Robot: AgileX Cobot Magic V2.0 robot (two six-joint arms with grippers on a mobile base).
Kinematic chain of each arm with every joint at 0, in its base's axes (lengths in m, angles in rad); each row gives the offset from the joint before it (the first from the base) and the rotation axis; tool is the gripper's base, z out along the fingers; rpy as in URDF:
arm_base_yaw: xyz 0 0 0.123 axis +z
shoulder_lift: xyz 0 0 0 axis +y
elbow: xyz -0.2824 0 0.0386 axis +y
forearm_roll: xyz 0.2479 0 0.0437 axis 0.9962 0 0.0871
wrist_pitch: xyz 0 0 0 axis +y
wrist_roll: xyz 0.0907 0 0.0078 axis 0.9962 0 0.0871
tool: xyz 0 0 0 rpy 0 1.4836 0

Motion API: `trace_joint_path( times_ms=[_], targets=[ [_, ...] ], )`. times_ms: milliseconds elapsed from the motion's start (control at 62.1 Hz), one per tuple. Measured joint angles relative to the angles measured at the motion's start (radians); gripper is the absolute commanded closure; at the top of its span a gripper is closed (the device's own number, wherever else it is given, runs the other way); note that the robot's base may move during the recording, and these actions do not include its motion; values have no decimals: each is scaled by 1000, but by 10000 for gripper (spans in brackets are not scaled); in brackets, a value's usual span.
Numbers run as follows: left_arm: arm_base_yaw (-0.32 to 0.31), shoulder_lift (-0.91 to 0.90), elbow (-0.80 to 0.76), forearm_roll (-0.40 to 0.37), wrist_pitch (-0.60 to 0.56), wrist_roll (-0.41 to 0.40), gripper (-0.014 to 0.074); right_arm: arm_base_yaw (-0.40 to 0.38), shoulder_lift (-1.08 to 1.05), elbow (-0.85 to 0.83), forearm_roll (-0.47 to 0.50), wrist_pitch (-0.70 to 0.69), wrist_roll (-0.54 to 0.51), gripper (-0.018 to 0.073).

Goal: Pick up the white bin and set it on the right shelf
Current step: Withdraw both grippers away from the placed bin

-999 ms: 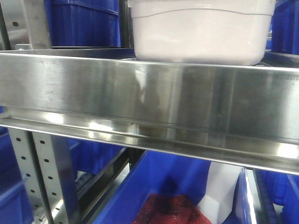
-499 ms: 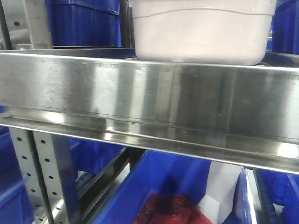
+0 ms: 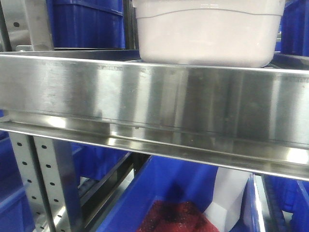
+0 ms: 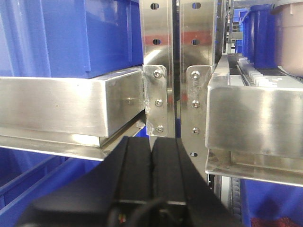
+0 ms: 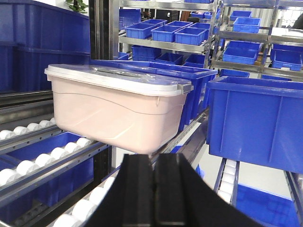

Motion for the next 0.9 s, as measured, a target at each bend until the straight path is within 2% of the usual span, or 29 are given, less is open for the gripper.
trace_joint_path(
  times_ms=[338, 435, 516, 677, 757, 902],
  targets=[
    [0, 0, 0, 0, 0, 0, 714, 0, 0, 11, 0, -9, 0, 482],
    [0, 0, 0, 0, 0, 0, 713, 0, 0, 42, -41, -39, 9, 482],
    [0, 0, 2, 0, 0, 0, 714, 0, 0, 93, -135, -89, 84, 482],
    [0, 0, 2, 0, 0, 0, 713, 33, -2, 237, -380, -218, 387, 482],
    [0, 0, 2, 0, 0, 0, 713, 79, -18, 310, -450, -304, 441, 482],
    [0, 0, 2, 0, 0, 0, 713, 144, -45, 458, -482, -463, 462, 482]
  ],
)
